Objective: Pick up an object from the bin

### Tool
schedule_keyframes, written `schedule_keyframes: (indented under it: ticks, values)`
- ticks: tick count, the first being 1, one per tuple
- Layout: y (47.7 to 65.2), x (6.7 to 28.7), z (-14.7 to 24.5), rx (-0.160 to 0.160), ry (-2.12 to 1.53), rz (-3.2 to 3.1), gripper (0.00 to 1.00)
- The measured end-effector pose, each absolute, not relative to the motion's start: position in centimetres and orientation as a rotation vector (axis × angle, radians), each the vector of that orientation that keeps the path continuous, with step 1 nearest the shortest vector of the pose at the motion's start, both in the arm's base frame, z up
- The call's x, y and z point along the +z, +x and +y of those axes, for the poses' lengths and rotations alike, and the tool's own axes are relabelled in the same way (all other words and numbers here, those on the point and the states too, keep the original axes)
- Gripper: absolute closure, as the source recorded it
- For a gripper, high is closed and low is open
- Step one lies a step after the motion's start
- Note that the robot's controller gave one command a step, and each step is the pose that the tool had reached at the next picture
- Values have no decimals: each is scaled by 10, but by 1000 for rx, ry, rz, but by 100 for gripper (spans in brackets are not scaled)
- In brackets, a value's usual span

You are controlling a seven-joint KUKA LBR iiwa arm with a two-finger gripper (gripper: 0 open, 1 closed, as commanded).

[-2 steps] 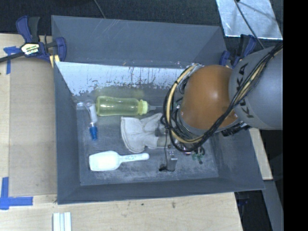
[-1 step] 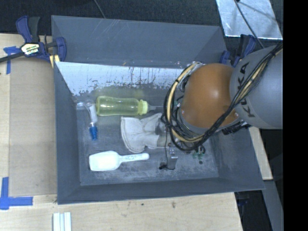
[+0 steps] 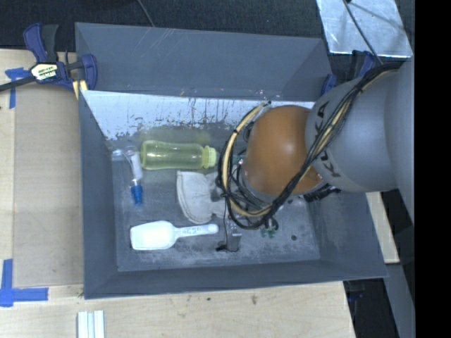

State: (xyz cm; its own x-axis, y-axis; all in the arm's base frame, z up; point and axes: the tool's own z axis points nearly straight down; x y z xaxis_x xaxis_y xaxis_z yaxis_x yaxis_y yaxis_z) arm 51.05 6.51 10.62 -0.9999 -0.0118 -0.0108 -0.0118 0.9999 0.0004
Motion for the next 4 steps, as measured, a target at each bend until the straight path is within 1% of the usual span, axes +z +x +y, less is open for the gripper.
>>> schedule_keyframes:
  ticks: [1,2,3,4]
  values:
    - [518,72,79,2,-103,3131,100]
    - [518,72,79,2,-102,3131,100]
    - [516,82,97,0,-103,3136,100]
    - [521,73,112,0,-162,3132,100]
